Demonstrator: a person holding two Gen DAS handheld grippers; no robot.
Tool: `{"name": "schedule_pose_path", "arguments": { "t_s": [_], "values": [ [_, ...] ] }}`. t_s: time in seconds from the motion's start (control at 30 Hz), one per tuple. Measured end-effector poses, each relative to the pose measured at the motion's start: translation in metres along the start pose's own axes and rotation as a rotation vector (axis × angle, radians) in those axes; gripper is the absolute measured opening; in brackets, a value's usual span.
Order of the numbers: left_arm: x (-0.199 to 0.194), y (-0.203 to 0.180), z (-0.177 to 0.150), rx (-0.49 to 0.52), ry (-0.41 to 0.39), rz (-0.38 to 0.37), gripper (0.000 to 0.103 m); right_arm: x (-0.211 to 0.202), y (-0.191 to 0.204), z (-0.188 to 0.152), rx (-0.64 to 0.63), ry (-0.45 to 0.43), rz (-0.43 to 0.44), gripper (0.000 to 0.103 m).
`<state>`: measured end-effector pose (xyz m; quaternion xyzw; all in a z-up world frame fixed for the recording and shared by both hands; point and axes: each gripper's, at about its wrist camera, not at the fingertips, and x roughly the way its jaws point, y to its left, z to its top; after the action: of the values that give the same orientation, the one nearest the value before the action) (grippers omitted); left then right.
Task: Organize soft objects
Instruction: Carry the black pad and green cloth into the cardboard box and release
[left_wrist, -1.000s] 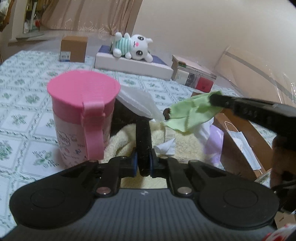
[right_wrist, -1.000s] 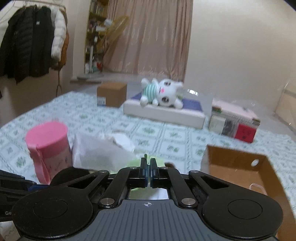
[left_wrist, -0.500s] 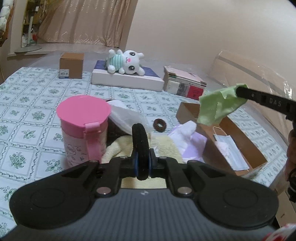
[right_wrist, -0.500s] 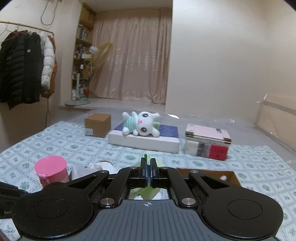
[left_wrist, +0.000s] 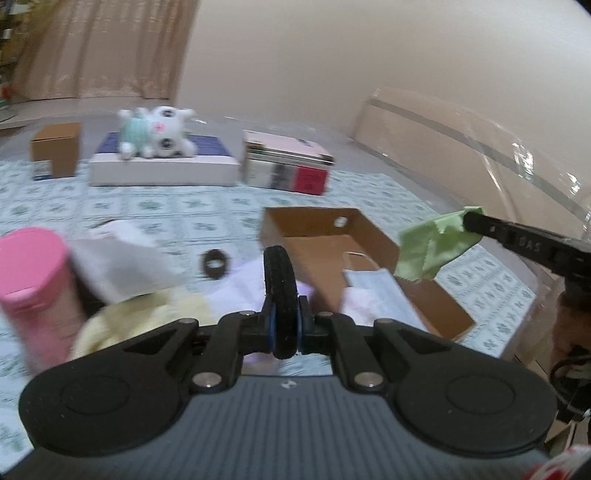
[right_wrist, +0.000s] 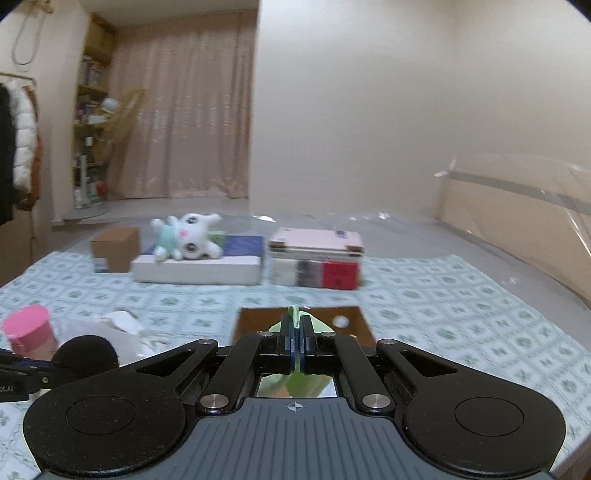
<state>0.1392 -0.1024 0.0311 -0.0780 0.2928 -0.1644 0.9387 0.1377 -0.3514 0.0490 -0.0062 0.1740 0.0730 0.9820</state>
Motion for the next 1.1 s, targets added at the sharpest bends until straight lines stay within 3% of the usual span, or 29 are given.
{"name": "schedule_pose_path", "arguments": {
  "t_s": [0.43, 0.47, 0.53, 0.73, 1.1],
  "values": [
    [0.094, -0.079, 0.013, 0.058, 0.060, -0.131, 0.010, 0.025, -0.051, -0.027, 0.062, 0.083, -0.037, 0.002],
    [0.101, -0.081, 0.012, 0.062, 0.073, -0.134, 0.014, 0.027, -0.053, -0.030, 0.067, 0.091, -0.038, 0.002],
    [0.110, -0.084, 0.006, 0.068, 0.095, -0.134, 0.035, 0.031, -0.057, -0.034, 0.078, 0.104, -0.038, 0.002],
    [0.106, -0.070, -0.006, 0.062, 0.103, -0.090, 0.037, 0.040, -0.061, -0.045, 0.093, 0.134, -0.029, 0.002],
    [0.064, -0.039, -0.012, 0.028, 0.069, -0.025, 0.037, 0.041, -0.050, -0.051, 0.132, 0.157, 0.026, 0.002]
  ]
}}
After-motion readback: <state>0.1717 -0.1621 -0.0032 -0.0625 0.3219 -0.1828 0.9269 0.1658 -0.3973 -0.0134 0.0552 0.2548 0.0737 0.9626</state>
